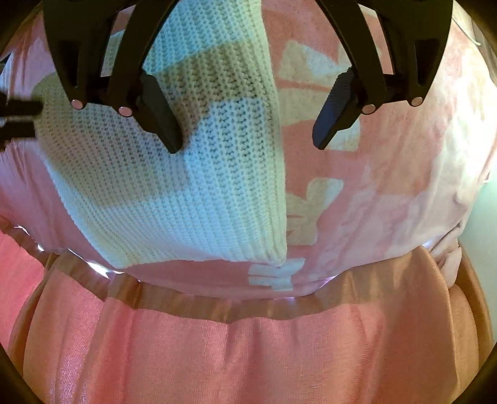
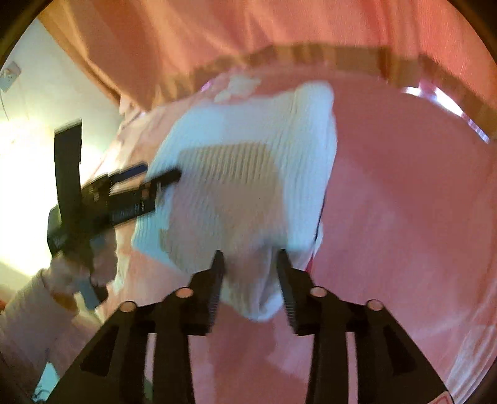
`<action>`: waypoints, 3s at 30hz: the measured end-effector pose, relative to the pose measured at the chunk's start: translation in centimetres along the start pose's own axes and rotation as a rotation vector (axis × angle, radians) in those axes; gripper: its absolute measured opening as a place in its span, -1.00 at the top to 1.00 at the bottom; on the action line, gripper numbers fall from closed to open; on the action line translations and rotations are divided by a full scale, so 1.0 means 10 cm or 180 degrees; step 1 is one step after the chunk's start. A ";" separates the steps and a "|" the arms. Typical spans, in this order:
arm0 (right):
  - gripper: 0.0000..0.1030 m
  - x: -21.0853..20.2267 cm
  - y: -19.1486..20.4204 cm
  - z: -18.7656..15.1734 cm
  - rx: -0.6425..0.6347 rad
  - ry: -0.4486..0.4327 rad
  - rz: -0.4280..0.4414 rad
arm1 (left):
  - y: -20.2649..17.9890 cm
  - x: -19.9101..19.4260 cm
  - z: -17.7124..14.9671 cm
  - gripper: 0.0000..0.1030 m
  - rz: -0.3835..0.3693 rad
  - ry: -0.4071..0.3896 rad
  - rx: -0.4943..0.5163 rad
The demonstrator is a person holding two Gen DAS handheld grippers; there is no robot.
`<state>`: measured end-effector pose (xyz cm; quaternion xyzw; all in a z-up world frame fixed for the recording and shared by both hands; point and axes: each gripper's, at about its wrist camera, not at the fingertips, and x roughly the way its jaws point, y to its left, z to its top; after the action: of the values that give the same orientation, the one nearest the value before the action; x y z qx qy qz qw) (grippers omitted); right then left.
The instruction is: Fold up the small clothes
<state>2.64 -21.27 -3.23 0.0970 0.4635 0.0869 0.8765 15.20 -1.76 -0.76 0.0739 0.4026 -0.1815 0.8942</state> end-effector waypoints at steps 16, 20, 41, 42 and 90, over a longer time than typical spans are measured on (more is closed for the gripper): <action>0.82 0.19 -0.21 -0.19 0.0052 0.0147 -0.0268 | -0.07 0.03 -0.10 -0.78 0.0089 0.0022 0.0180; 0.57 -0.25 -0.11 -0.22 0.0091 -0.0292 -0.0148 | -0.12 -0.25 -0.08 -0.75 0.0267 -0.0119 0.0211; -0.08 -0.44 0.19 -1.14 0.0327 -0.1142 -0.0951 | -0.54 -1.10 -1.32 -0.87 0.0389 -0.0313 -0.0350; -0.08 -0.41 0.20 -1.18 0.0328 -0.1109 -0.0969 | -0.55 -1.09 -1.33 -0.87 0.0430 -0.0329 -0.0333; -0.16 -0.23 0.22 -1.43 0.0176 -0.1086 -0.1305 | -0.63 -1.06 -1.38 -0.85 0.0587 -0.0491 -0.0144</action>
<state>-10.64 -18.45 -8.80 0.0382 0.3212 -0.1228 0.9382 -3.20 -0.98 -1.93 0.0762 0.3281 -0.0945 0.9368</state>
